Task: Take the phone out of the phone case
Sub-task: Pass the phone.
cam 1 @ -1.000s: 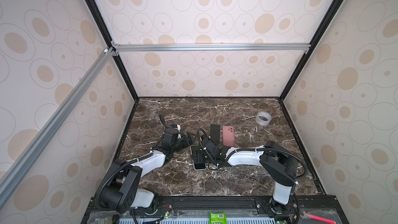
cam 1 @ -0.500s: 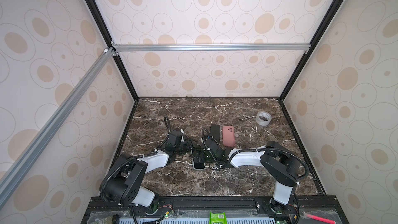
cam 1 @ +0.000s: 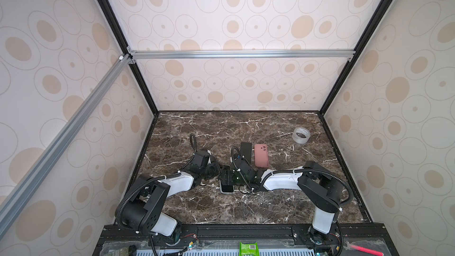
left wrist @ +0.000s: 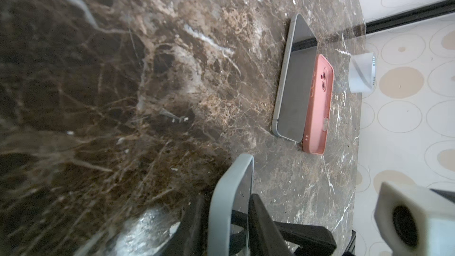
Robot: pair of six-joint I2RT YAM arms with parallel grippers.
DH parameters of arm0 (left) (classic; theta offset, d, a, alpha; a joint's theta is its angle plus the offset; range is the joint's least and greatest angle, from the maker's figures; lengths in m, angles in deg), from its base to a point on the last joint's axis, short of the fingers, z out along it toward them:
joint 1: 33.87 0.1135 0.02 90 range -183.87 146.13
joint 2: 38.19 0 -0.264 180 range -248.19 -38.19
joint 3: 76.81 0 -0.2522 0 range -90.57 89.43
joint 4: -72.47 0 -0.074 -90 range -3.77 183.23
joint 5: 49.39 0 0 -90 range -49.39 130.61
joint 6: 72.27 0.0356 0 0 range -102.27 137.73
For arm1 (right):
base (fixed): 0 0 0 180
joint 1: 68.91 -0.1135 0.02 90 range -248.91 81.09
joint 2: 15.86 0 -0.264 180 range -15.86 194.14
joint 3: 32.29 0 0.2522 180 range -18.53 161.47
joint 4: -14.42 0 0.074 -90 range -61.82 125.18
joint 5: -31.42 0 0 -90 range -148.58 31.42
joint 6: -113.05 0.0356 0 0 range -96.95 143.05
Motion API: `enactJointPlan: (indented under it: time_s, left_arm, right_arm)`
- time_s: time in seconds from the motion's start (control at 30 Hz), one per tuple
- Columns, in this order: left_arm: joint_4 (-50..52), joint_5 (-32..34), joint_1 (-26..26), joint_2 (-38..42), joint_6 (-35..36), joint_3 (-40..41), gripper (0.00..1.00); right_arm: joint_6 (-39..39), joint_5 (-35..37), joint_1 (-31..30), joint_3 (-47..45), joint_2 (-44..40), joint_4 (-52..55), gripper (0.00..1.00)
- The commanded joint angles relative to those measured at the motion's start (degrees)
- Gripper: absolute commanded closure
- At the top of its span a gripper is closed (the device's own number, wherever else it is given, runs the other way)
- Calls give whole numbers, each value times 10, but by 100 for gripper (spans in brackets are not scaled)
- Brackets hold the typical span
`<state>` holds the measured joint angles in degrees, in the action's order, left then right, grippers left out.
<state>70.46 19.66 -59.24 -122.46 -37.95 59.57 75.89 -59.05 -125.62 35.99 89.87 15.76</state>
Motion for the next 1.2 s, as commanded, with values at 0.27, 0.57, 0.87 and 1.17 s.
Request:
enactJointPlan:
  time_s: [0.27, 0.57, 0.87, 1.17]
  left_arm:
    - [-19, 4, -5, 20, 4, -3, 87]
    - [-54, 7, -5, 72, -7, -2, 100]
    - [-62, 14, 5, 133, 12, -30, 100]
    - [-198, -92, 25, 179, 27, -55, 100]
  right_arm:
    - [-9, -7, 5, -3, 7, 16, 28]
    - [-56, 2, 5, 7, -56, 31, 12]
    - [-154, 66, 3, -13, -167, 65, 1]
    - [-250, 15, 71, -32, -330, 128, 5]
